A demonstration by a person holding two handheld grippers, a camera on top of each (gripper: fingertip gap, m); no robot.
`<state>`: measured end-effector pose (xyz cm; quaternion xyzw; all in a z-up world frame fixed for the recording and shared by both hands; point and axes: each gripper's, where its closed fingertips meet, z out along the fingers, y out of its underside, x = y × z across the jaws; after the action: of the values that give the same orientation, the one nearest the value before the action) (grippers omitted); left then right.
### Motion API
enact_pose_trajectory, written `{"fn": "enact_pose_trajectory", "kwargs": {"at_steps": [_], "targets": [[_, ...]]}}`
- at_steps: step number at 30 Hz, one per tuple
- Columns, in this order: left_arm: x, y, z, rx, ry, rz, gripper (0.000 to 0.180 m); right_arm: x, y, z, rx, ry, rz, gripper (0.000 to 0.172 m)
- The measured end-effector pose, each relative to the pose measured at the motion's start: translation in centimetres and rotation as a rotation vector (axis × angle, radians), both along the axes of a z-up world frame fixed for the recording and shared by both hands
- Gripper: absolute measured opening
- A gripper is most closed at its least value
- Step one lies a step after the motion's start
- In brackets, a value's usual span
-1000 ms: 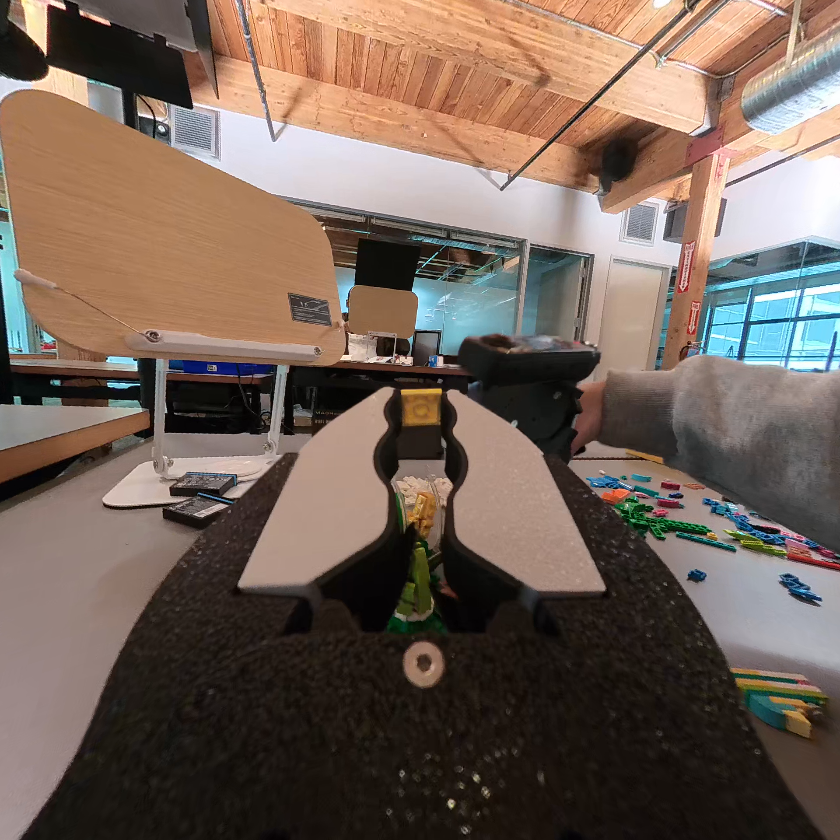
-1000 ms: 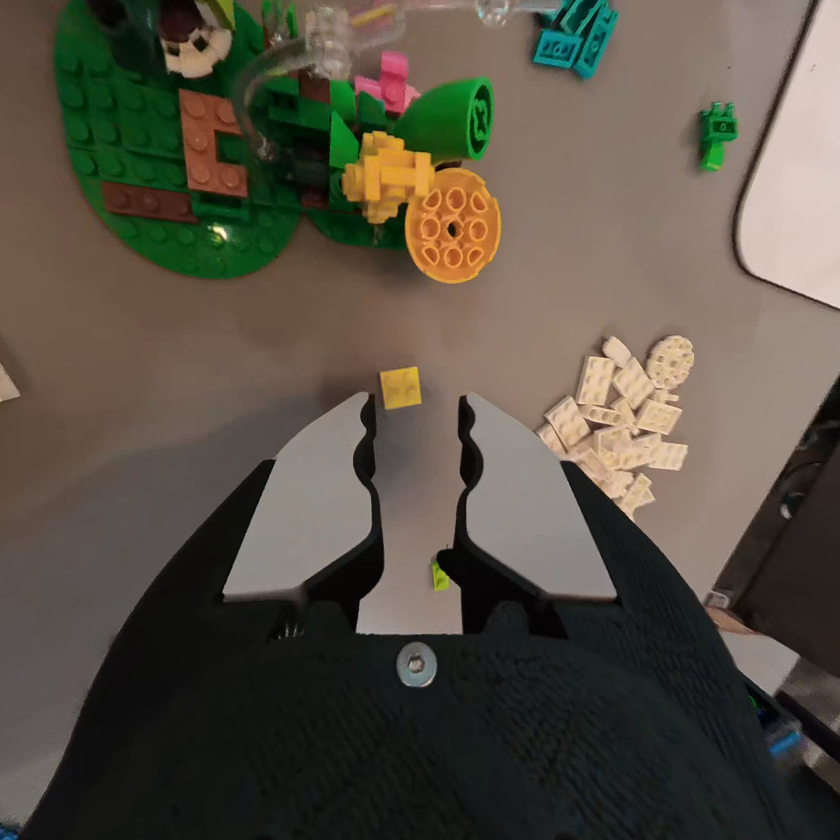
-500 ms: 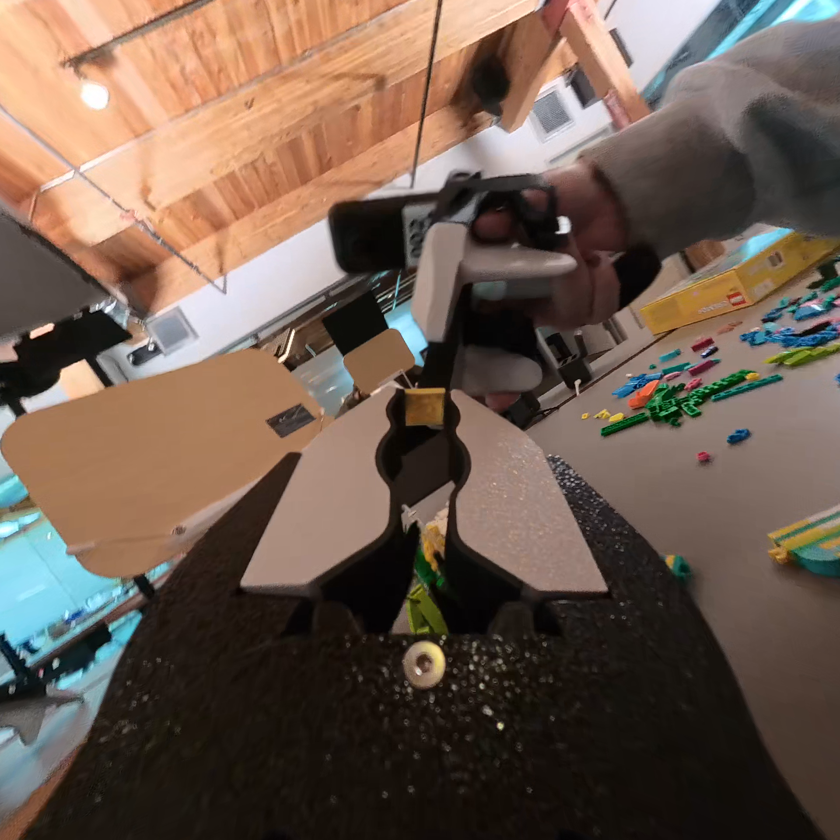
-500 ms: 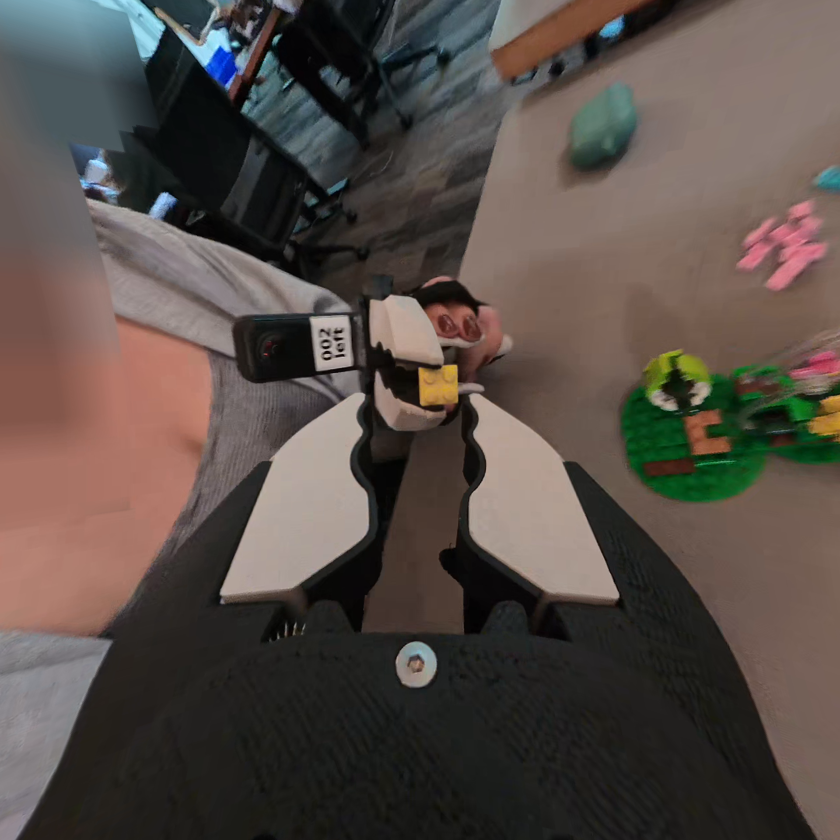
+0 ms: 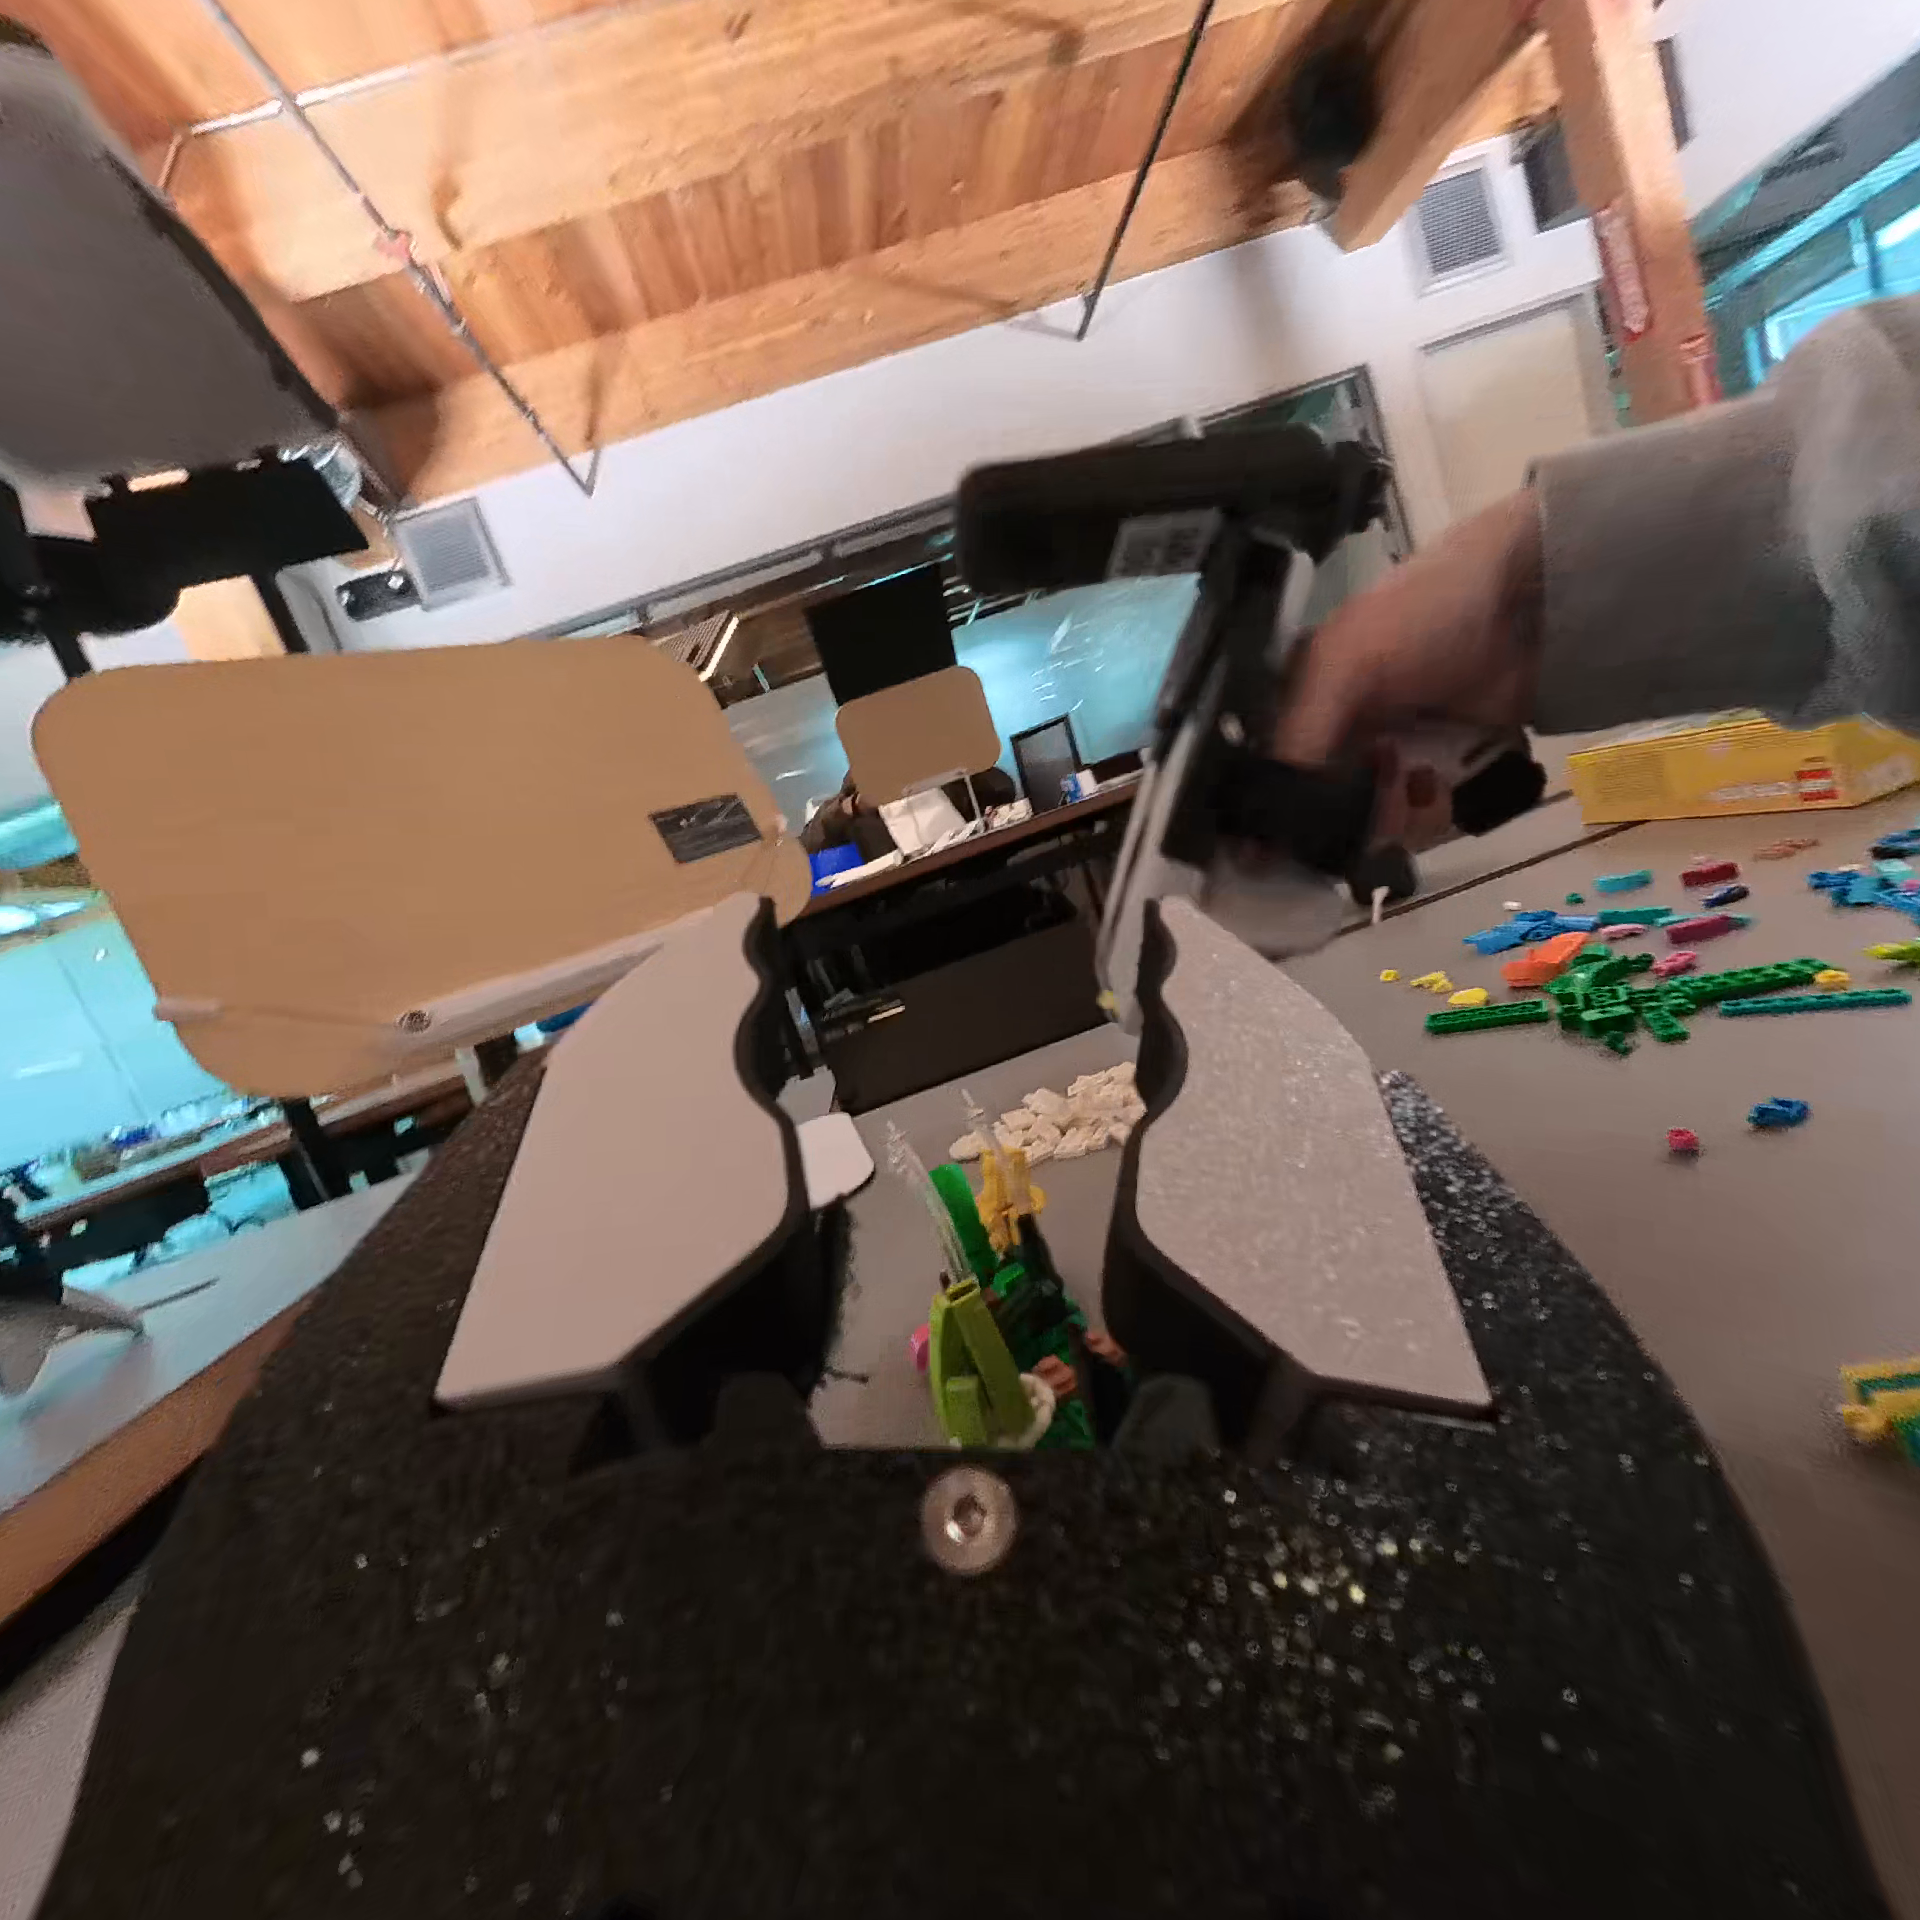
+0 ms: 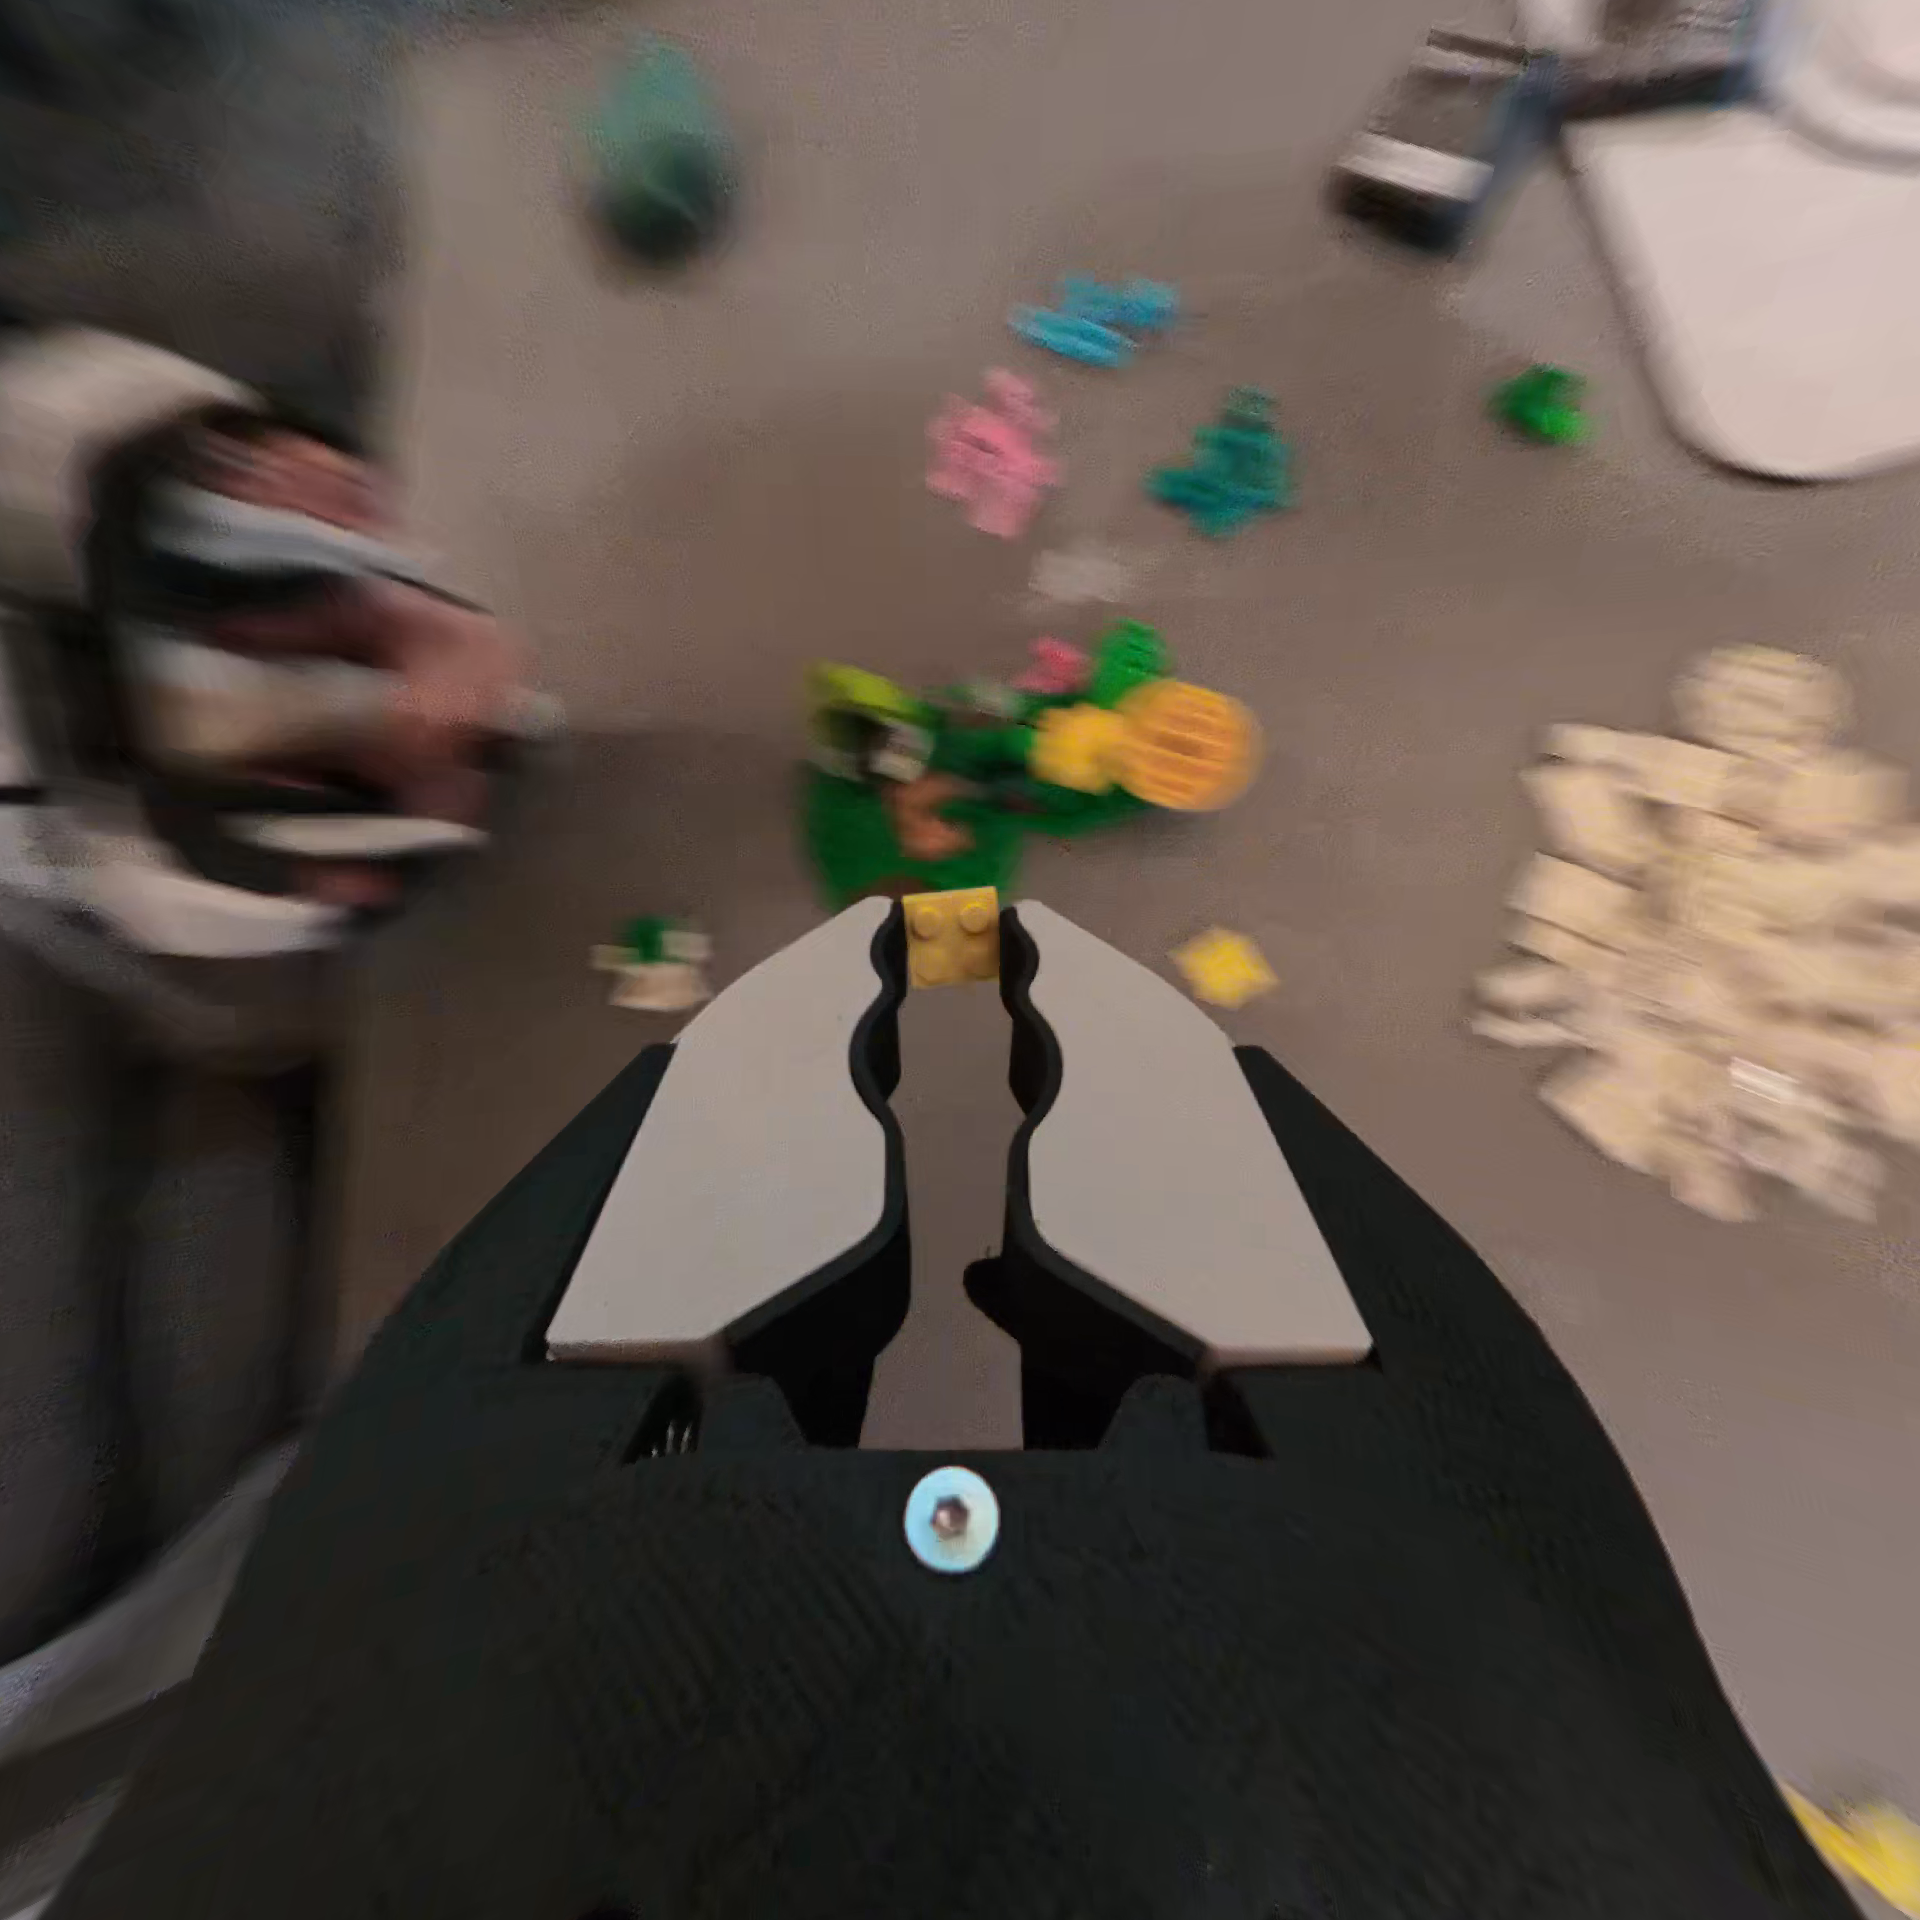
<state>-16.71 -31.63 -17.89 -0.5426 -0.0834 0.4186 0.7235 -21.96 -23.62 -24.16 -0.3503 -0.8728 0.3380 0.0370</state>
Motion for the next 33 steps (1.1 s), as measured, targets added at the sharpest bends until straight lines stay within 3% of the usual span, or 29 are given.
{"fn": "enact_pose_trajectory", "kwargs": {"at_steps": [3,7,10,14,18,21,24,26,28,33], "targets": [[-0.3,-0.5,0.1,0.019,-0.005,0.028,0.06,-2.5,3.6,-4.6,0.279,0.096,-0.011,0.016],[-0.5,-0.8,0.1,0.044,-0.03,0.018,0.054,-3.7,4.2,-7.7,0.368,0.169,0.068,0.016],[-1.3,-1.5,0.1,0.092,-0.082,0.021,0.054,-4.4,4.3,-8.2,0.348,0.188,0.065,0.017],[-2.3,-2.3,-0.1,0.145,-0.157,0.023,0.054,-3.9,4.0,-8.1,0.293,0.18,0.092,0.032],[-3.6,-2.8,-1.1,0.127,-0.236,0.092,0.054,-2.6,3.2,-5.0,0.151,0.278,0.083,0.035],[-3.8,-3.3,-0.9,0.157,-0.243,0.093,0.052,2.2,0.3,-2.9,-0.016,0.252,0.181,0.034],[-3.9,-3.4,-1.0,0.171,-0.261,0.08,0.051,6.9,-2.4,-3.7,0.01,0.263,0.324,0.027],[-3.8,-3.5,-0.8,0.189,-0.259,0.069,0.051,8.2,-4.4,-3.9,-0.032,0.3,0.33,0.022],[-3.7,-3.5,-0.7,0.19,-0.249,0.067,0.05,9.6,-6.1,-4.7,-0.064,0.222,0.322,0.026],[-3.5,-3.7,-0.4,0.191,-0.229,0.063,0.048,10.5,-7.1,-7.8,0.08,0.13,0.314,0.037]]}}
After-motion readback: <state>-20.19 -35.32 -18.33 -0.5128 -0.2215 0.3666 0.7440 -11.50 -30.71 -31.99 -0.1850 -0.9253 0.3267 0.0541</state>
